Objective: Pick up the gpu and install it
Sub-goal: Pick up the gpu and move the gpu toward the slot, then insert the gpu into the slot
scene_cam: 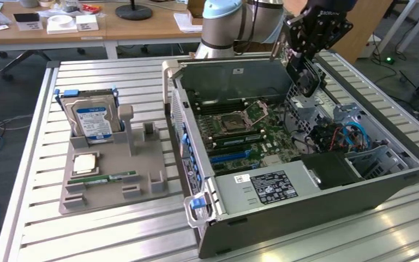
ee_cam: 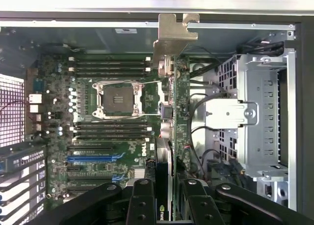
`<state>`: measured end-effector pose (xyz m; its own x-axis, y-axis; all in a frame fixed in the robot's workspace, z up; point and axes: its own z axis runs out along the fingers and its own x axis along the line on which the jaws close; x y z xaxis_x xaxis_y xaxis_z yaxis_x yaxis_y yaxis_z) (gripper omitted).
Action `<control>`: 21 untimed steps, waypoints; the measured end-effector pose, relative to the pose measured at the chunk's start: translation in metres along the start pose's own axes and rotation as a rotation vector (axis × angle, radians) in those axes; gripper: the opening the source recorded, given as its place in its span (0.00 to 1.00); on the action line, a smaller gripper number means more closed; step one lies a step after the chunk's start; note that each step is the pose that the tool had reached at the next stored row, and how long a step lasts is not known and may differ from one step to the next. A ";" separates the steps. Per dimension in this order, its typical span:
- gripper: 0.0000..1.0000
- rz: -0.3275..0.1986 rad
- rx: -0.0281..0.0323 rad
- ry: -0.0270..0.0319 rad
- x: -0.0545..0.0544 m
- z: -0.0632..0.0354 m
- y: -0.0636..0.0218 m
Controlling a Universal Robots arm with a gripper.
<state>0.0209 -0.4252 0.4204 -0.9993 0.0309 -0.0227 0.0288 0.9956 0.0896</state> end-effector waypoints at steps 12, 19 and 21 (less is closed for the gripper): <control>0.26 -0.002 0.0001 0.0002 -0.010 0.0003 0.0002; 0.26 -0.008 -0.0001 0.0007 -0.010 0.0003 0.0002; 0.26 -0.011 -0.0003 0.0010 -0.010 0.0003 0.0002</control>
<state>0.0310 -0.4253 0.4203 -0.9995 0.0196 -0.0227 0.0175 0.9958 0.0896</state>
